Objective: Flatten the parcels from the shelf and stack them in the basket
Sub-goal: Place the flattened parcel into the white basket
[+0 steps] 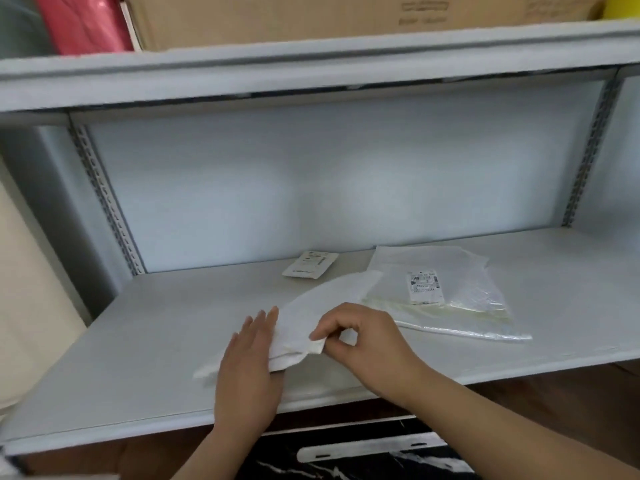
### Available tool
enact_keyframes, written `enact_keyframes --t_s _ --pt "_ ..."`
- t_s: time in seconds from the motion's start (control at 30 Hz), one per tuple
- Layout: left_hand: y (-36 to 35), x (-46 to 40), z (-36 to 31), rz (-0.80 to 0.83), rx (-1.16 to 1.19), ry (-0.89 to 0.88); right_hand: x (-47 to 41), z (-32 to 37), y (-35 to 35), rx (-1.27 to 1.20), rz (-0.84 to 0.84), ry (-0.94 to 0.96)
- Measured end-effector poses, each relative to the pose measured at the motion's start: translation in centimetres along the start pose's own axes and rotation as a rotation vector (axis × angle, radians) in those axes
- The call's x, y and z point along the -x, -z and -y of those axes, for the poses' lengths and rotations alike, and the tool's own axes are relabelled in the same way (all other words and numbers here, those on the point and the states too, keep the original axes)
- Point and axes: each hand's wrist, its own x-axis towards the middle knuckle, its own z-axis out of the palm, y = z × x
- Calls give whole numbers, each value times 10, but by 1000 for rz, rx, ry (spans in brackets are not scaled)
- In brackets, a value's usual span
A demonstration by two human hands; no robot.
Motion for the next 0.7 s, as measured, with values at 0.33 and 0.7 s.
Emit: enact_keyframes --t_s 0.33,0.7 --pt "128 56 16 -118 697 518 48 33 6 135 -203 -455" --pt "42 171 83 203 540 950 147 -13 -57 -123 -8 -784"
